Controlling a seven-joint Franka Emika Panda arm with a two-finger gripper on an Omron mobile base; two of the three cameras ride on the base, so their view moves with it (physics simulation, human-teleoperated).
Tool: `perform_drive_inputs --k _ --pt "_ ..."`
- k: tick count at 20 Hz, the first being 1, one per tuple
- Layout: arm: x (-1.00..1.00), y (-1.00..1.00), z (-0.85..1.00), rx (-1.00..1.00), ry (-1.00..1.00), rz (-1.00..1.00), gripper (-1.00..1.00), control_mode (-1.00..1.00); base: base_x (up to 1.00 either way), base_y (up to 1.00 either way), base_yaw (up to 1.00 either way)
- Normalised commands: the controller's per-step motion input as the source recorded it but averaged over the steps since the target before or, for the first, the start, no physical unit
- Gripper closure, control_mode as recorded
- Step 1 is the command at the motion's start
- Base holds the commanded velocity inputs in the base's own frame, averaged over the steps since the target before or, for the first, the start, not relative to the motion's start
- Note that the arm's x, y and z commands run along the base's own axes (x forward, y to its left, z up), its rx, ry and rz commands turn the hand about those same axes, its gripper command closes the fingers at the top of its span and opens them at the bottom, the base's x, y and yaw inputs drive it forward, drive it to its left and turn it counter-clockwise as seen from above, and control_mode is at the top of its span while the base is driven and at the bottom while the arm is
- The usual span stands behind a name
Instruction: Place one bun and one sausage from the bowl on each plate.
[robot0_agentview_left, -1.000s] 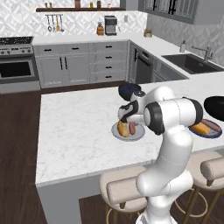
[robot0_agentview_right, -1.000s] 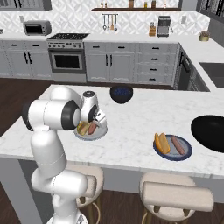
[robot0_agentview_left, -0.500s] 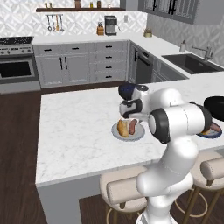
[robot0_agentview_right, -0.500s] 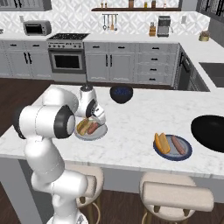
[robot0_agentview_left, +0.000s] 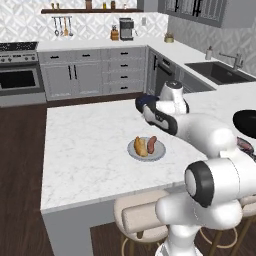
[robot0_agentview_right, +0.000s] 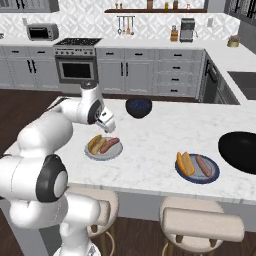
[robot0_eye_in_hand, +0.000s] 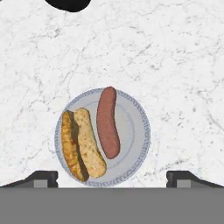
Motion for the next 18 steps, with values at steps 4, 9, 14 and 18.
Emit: perform_drive_inputs --k 4,9,14,18 --pt "-0.92 -0.01 0.82 0.0 -0.13 0.0 -1.0 -1.0 0.0 0.0 0.0" --pt "-0.73 0.0 0.95 0.0 -0.02 0.0 -1.0 -1.0 0.0 0.0 0.0" --pt "-0.75 0.0 0.65 -0.01 -0.05 0.0 -1.0 -1.0 0.0 0.0 0.0" --pt "-0.91 0.0 0.16 -0.03 -0.13 0.01 -1.0 -1.0 0.0 0.0 0.0"
